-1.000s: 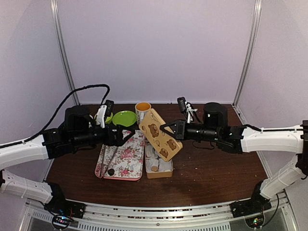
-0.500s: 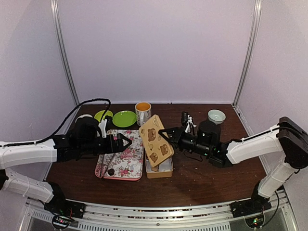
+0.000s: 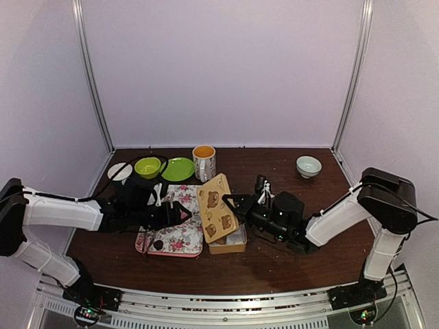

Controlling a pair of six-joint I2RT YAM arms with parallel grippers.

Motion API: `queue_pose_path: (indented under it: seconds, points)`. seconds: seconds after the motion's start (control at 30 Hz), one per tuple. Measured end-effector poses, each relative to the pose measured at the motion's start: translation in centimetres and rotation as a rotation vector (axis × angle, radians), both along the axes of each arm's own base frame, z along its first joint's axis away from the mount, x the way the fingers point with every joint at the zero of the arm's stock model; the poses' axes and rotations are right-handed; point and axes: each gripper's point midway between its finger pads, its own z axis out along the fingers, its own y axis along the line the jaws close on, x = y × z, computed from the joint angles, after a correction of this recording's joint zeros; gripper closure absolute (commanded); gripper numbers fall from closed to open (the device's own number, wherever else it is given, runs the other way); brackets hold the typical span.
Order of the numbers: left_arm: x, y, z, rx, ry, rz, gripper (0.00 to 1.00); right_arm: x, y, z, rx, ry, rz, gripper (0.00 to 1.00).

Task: Pack the chocolate

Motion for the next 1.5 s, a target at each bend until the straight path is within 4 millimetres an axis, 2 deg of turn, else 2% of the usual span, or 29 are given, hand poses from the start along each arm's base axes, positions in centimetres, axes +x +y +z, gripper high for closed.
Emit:
queue_pose_path:
  seconds: [0.13,0.23,0.4,0.5,0.8,1.23,1.5]
  points:
    - [-0.2,-0.9,-2.1,0.003,0.051,-0.037,0.33,0.3,0.1,-1.2,0.009,0.012,-0.01,1.0]
    - [-0.4,-1.3,-2.8,0.003,0.074,-0.057,0.34,0.3,0.0,-1.8,0.01,0.017,-0.017,1.0]
    - [0.1,-2.5,-2.1,-0.031,0.068,-0.089,0.44,0.1,-0.9,-2.5,0.006,0.024,-0.039,0.96]
    - [0.4,-3.6,-1.7,-0.065,0.06,-0.12,0.46,0.1,-1.3,-3.0,-0.005,0.03,-0.053,0.95]
    - [-0.1,-5.2,-3.0,-0.102,0.109,-0.187,0.5,0.3,-1.5,-3.3,-0.024,0.026,-0.068,0.91]
    - [0.2,-7.0,-3.2,-0.148,0.138,-0.235,0.58,1.4,-2.7,-6.0,-0.169,0.05,-0.096,0.72]
    - [0.2,-7.2,-3.0,-0.157,0.14,-0.242,0.6,2.2,-3.7,-4.7,-0.28,0.01,-0.105,0.62]
